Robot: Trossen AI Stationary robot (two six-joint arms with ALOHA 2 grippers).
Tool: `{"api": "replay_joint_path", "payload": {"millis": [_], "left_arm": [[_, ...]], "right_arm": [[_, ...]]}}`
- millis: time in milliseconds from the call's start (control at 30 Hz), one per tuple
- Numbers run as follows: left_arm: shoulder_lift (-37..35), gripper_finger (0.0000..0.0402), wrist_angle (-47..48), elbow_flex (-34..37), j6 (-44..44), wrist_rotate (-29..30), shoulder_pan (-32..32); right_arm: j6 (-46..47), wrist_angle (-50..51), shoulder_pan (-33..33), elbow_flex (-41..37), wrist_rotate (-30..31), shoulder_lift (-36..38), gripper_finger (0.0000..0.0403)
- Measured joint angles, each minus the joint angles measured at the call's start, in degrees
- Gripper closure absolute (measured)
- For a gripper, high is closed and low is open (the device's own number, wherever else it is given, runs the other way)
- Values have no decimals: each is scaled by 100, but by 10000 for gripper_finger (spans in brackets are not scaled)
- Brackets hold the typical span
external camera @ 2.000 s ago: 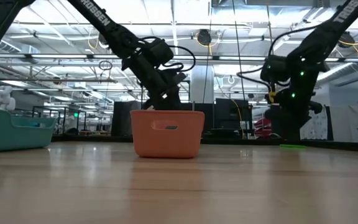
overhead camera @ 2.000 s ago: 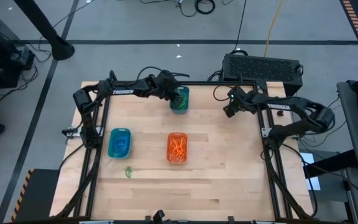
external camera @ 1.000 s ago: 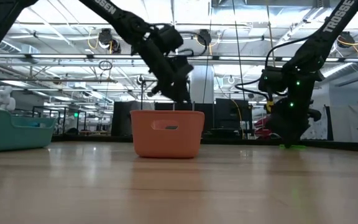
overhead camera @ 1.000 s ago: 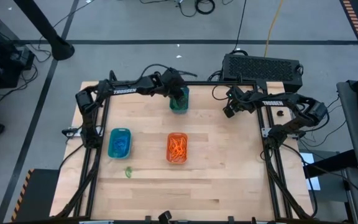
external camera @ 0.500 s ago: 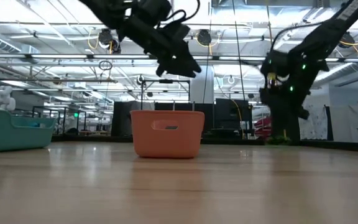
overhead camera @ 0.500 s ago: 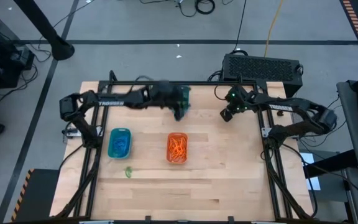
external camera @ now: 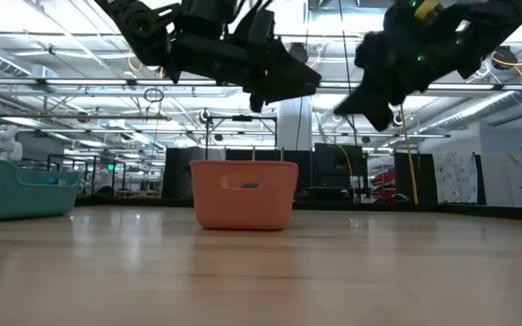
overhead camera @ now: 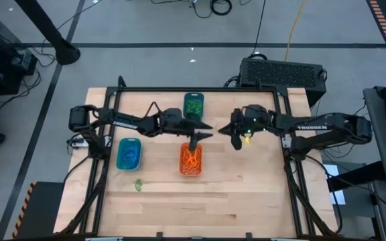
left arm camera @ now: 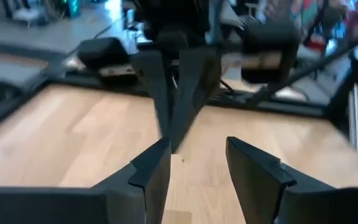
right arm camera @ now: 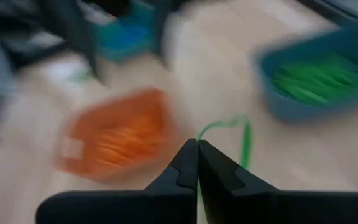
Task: Sort rubber bands into baskets
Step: Put the green rubber band into the blue bin
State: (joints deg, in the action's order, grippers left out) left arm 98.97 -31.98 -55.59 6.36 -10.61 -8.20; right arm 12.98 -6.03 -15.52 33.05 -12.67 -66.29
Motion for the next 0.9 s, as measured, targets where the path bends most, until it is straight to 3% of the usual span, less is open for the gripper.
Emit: {"api": "replay_joint_path", "payload": {"millis": [133, 333, 900], "left_arm": [[1, 240, -15, 0, -920, 196, 174], [6, 240, -9, 0, -1970, 198, 393], [46, 240, 274, 0, -2720, 150, 487]], "right_arm": [[7, -519, 231, 3, -726, -6, 403], [11, -614, 365, 5, -862, -8, 402], [153, -781, 604, 5, -873, -7, 402]]}}
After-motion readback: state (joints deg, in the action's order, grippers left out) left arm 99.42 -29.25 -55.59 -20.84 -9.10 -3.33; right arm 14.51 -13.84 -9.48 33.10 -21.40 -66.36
